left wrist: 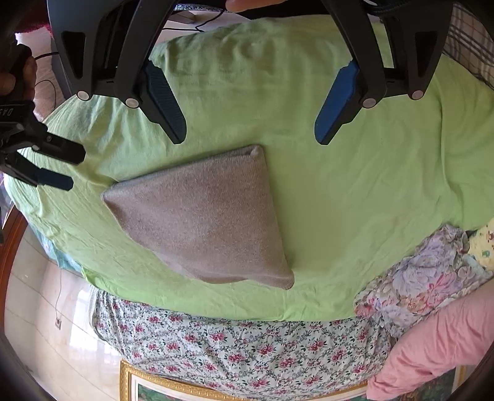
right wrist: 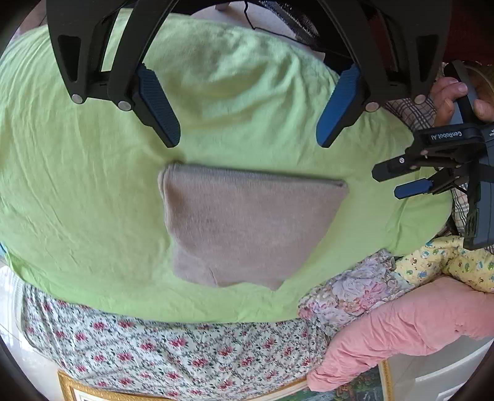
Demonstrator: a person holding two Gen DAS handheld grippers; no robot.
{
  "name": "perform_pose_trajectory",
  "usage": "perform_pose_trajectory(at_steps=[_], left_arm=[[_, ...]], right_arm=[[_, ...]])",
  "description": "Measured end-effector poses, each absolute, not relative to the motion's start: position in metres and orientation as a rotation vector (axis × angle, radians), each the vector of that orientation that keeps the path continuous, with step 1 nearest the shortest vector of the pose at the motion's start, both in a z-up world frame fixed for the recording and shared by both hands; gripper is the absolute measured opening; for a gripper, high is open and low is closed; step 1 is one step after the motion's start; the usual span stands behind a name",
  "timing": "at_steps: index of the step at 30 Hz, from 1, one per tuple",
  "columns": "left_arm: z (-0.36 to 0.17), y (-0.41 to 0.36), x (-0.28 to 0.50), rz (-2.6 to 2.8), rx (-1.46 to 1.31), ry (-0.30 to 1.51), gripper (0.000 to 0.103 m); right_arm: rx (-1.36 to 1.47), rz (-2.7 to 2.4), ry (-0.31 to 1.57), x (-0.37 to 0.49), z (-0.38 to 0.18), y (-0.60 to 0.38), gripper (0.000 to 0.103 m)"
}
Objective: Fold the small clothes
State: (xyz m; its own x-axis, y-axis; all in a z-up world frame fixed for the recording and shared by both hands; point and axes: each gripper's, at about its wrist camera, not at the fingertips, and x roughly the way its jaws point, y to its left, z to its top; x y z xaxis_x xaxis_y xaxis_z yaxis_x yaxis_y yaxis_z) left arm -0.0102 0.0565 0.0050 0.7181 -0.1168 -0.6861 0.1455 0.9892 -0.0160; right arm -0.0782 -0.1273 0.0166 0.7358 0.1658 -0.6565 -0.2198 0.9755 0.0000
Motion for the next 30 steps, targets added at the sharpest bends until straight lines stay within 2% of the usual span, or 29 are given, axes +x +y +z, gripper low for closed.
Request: perform_pose_trajectory(at_steps=[30], left_arm=[[0.0,0.042,0.061,-0.01,0.125,0.867,0.092]], right_arm=[[-0.014,0.222,0.766,0.001,0.024,-0.138,0.094]])
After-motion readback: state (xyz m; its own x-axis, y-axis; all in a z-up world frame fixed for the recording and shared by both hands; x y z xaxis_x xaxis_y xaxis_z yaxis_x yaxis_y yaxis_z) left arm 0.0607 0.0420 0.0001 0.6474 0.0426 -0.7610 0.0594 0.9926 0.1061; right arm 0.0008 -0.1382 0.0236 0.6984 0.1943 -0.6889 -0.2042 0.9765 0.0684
